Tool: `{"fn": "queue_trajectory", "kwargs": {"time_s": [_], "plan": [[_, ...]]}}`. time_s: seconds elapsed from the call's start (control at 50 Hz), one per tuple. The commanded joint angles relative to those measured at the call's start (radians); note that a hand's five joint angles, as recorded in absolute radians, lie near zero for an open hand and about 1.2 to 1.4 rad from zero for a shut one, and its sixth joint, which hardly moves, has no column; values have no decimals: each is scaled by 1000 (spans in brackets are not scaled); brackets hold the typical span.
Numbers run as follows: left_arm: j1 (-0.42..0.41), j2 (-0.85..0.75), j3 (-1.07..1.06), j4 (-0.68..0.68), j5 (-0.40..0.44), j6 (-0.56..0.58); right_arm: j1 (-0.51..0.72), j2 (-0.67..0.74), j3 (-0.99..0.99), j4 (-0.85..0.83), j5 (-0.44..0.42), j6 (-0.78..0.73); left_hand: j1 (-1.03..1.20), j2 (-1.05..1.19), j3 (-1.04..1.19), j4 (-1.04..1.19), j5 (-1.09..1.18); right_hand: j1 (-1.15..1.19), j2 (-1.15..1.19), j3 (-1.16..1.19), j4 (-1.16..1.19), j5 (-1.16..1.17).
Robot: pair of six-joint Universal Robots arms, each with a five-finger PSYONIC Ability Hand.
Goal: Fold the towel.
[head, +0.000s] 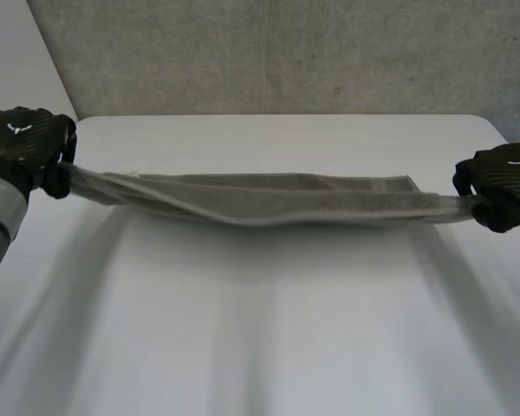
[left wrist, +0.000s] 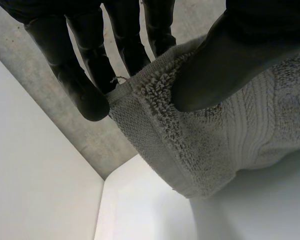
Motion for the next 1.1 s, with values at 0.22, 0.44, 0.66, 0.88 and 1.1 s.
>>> {"fn": "queue_trajectory", "kwargs": {"time_s": [0.22, 0.44, 0.66, 0.88, 1.1], "plan": [[4, -43, -86, -21, 14, 14, -67, 54, -28, 158, -100, -140, -39, -125, -154, -134, -261, 72, 82, 66, 55, 65], [-9, -425, 157, 45, -6, 4, 82, 475, -341, 192, 27, -137, -39, -125, -154, -134, -261, 72, 82, 66, 55, 65], [-43, -715, 545, 37, -118, 4, 186, 807, -770, 158, 189, 15, -39, -125, -154, -134, -261, 72, 82, 66, 55, 65], [-80, -966, 887, -64, -213, 3, 254, 977, -991, 16, 290, 130, -39, -125, -154, -134, -261, 72, 82, 66, 55, 65], [-138, -999, 918, -167, -218, -3, 306, 970, -941, -12, 322, 130, -1246, -1331, -1361, -1340, -1467, -1150, -1140, -1155, -1167, -1157]]}}
